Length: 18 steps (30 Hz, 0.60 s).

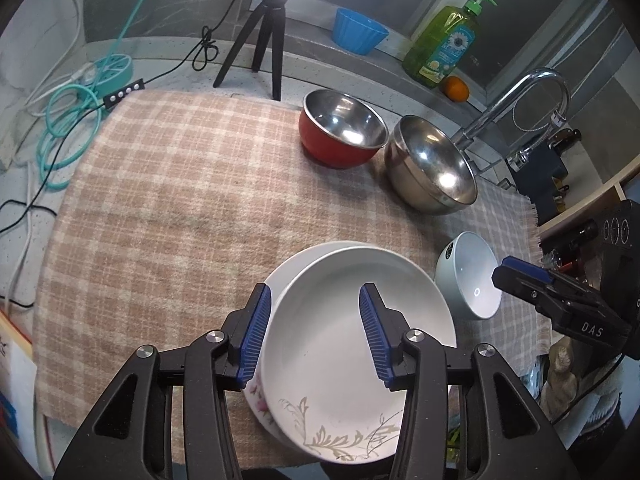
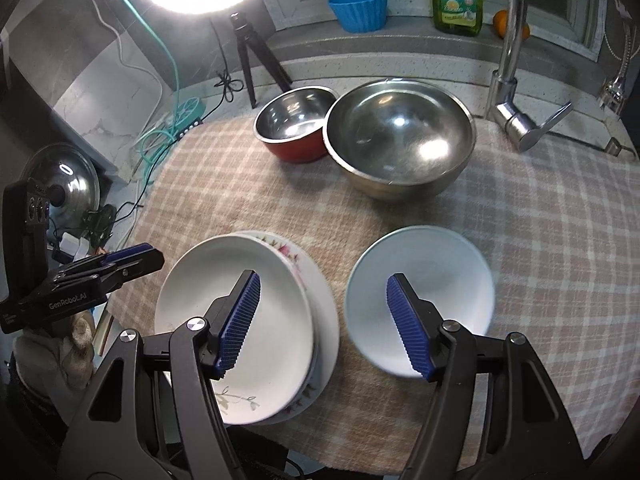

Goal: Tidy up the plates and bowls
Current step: 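Move both tools toward the rim of the large steel bowl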

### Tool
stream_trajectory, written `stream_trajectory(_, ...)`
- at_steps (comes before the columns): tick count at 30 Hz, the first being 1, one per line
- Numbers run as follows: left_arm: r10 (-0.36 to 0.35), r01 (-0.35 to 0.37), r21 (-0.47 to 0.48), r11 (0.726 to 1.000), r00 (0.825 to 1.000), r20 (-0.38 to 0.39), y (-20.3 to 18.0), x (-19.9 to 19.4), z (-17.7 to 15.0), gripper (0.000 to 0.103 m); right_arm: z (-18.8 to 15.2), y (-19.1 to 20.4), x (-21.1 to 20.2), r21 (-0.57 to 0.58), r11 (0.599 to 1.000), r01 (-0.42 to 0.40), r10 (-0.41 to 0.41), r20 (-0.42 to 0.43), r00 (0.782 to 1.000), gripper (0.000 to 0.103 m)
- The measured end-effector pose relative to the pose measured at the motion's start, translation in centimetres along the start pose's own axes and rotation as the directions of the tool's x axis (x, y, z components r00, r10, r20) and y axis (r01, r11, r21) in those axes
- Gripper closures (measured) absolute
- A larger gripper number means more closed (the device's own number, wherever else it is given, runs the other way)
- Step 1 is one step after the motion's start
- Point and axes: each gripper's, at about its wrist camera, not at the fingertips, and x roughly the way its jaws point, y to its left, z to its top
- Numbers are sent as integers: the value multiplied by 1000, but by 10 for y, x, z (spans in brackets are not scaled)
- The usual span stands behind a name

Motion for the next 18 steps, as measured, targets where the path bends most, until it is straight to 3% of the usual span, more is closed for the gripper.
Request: stream_trajectory(18,-18,20,-45,999,999,29,-49,30,29,58,57,-78,0,-28,999,46,-46,18,999,34)
